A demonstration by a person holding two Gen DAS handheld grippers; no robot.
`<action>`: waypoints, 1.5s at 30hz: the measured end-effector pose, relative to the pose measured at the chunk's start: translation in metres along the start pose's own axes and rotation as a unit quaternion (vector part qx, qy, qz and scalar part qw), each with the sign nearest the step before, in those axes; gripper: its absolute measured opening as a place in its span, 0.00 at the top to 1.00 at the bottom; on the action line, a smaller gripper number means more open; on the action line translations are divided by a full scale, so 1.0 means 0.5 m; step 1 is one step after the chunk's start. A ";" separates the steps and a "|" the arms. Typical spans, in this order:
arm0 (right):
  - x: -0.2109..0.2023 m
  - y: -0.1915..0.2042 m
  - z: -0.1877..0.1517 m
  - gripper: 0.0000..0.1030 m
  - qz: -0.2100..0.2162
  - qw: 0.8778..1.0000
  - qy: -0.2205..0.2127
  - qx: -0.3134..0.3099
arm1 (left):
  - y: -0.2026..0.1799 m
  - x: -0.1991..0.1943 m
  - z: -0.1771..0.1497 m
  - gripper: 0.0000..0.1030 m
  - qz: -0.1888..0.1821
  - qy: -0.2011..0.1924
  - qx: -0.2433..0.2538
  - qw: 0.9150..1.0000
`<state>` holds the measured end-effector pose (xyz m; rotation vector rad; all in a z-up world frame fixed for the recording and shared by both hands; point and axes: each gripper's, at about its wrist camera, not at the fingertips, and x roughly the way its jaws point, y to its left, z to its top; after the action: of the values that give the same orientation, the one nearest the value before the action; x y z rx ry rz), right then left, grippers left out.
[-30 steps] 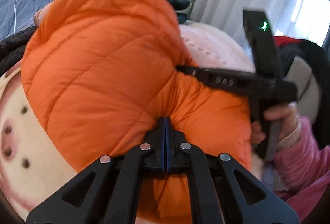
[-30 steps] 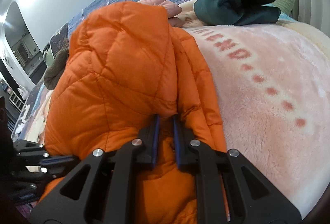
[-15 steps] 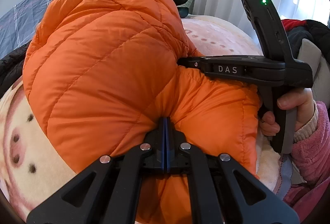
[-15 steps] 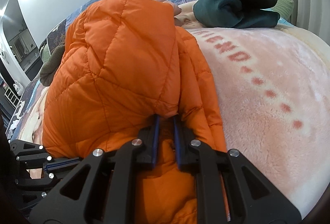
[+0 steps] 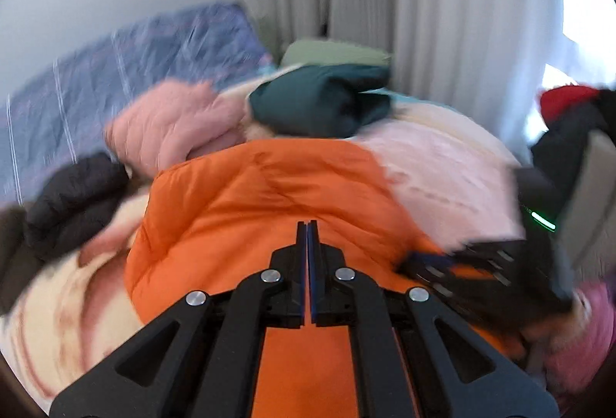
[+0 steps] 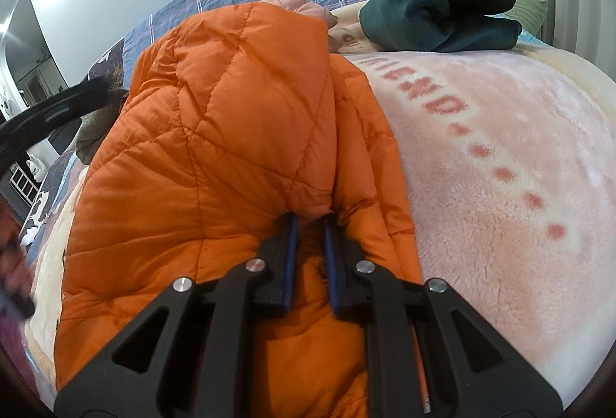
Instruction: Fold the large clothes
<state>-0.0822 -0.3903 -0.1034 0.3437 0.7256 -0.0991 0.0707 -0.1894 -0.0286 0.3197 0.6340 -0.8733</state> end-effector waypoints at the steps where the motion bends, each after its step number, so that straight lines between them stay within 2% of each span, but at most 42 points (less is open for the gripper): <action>1: 0.000 -0.002 0.000 0.86 0.001 1.000 0.000 0.001 | 0.017 0.043 -0.003 0.97 0.012 0.030 -0.003 0.999; 2: 0.000 -0.003 0.001 0.86 0.002 1.000 0.000 0.002 | 0.032 0.091 -0.017 0.97 0.022 0.063 0.003 0.998; 3: 0.000 -0.004 0.002 0.86 0.002 1.000 0.000 0.003 | 0.044 0.136 -0.040 0.96 0.017 0.077 0.005 0.997; 4: 0.001 -0.005 0.002 0.86 0.002 1.000 0.000 0.005 | 0.061 0.154 -0.055 0.96 0.001 0.079 -0.022 0.997; 6: 0.001 -0.006 0.003 0.86 0.005 1.000 0.002 0.006 | 0.069 0.157 -0.060 0.96 -0.007 0.085 -0.046 0.995; 8: 0.001 -0.006 0.003 0.86 0.008 1.000 0.003 0.006 | 0.054 0.156 -0.066 0.96 0.009 0.088 -0.018 0.996; 14: -0.012 -0.007 0.008 0.85 0.005 1.000 -0.005 0.002 | 0.049 0.149 -0.069 0.96 0.016 0.090 -0.014 0.996; 16: -0.043 -0.011 0.016 0.71 -0.004 1.000 -0.006 0.003 | 0.039 0.152 -0.068 0.96 0.028 0.093 0.000 0.995; 17: -0.080 -0.021 0.021 0.53 -0.007 1.000 -0.016 0.014 | 0.035 0.150 -0.066 0.97 0.034 0.093 0.006 0.995; 18: -0.108 -0.030 0.021 0.27 -0.008 0.999 -0.027 0.026 | 0.031 0.149 -0.067 0.98 0.040 0.093 0.012 0.995; 19: -0.133 -0.039 0.020 0.21 -0.008 0.998 -0.040 0.039 | 0.027 0.147 -0.068 0.98 0.045 0.092 0.018 0.995; 20: -0.168 -0.054 0.016 0.21 -0.004 0.997 -0.053 0.055 | 0.027 0.147 -0.069 0.98 0.047 0.091 0.020 0.995; 23: -0.220 -0.097 -0.010 0.19 0.015 0.994 -0.041 0.101 | 0.024 0.146 -0.069 0.98 0.053 0.089 0.025 0.994; 25: -0.224 -0.121 -0.038 0.17 0.037 0.988 -0.015 0.149 | 0.026 0.144 -0.069 0.98 0.053 0.087 0.025 0.995; 27: -0.209 -0.146 -0.073 0.17 0.071 0.974 0.023 0.213 | 0.030 0.143 -0.070 0.98 0.051 0.085 0.024 0.995; 28: -0.197 -0.154 -0.096 0.17 0.099 0.961 0.045 0.255 | 0.030 0.142 -0.071 0.98 0.051 0.084 0.024 0.995; 31: -0.172 -0.147 -0.133 0.13 0.160 0.930 0.084 0.321 | 0.030 0.139 -0.071 0.98 0.053 0.083 0.026 0.995; 33: -0.154 -0.136 -0.138 0.04 0.177 0.919 0.098 0.338 | 0.029 0.139 -0.072 0.98 0.054 0.083 0.028 0.995; 35: -0.136 -0.130 -0.133 0.02 0.179 0.913 0.102 0.352 | 0.029 0.140 -0.071 0.98 0.054 0.083 0.029 0.995; 40: -0.075 -0.120 -0.090 0.02 0.183 0.898 0.081 0.393 | 0.029 0.140 -0.071 0.98 0.054 0.083 0.030 0.995; 43: -0.038 -0.119 -0.075 0.02 0.154 0.901 0.076 0.398 | 0.028 0.140 -0.071 0.98 0.053 0.082 0.028 0.995; 45: -0.030 -0.110 -0.071 0.02 0.129 0.911 0.059 0.387 | 0.026 0.139 -0.072 0.98 0.053 0.081 0.026 0.995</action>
<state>-0.1269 -0.4303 -0.1332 1.2120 0.7309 -0.1132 0.1006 -0.2056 -0.1003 0.4702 0.7380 -0.7685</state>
